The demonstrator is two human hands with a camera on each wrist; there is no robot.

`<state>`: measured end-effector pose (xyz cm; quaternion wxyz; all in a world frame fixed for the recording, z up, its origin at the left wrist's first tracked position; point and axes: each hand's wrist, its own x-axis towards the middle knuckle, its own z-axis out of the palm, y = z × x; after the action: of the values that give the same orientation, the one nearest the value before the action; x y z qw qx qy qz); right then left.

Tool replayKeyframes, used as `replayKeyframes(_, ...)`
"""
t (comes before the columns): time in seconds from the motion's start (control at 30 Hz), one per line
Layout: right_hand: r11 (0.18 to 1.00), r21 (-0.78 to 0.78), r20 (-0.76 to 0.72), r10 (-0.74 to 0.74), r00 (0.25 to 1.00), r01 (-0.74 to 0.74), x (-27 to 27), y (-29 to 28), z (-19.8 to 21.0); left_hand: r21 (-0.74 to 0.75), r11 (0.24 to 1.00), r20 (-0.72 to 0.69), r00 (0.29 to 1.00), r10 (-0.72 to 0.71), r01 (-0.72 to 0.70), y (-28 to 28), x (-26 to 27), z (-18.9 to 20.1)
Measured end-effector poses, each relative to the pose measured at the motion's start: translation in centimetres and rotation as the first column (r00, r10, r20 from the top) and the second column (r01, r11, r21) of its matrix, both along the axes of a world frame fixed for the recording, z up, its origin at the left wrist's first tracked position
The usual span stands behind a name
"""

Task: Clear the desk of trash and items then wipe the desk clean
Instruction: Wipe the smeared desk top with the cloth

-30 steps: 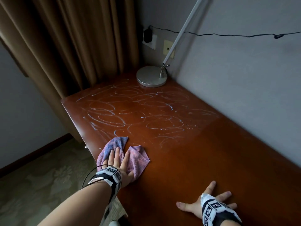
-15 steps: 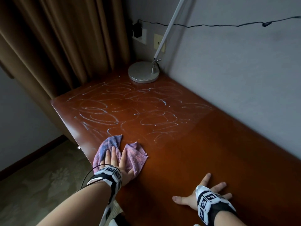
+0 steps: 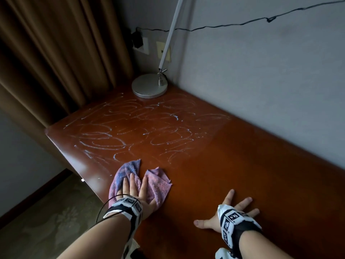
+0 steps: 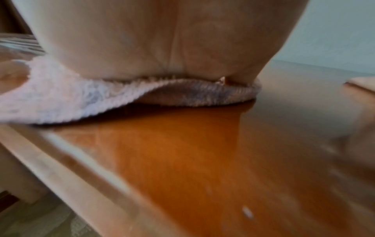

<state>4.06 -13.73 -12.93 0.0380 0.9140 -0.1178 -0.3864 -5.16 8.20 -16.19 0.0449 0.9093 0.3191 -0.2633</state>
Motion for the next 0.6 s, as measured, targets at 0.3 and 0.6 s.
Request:
replayKeyframes(0.3, 0.996, 0.082, -0.027, 0.02, 0.999, -0.017, -0.4, -0.5, 1.7, 0.008, 1.0, 0.06, 0.998, 0.012, -0.013, -0.8, 1.6, 1.0)
replayKeyframes(0.6, 0.995, 0.101, -0.058, 0.009, 0.998, -0.003, 0.0, -0.7, 1.2, -0.026, 0.995, -0.023, 0.995, -0.093, 0.092, -1.2, 4.0, 0.9)
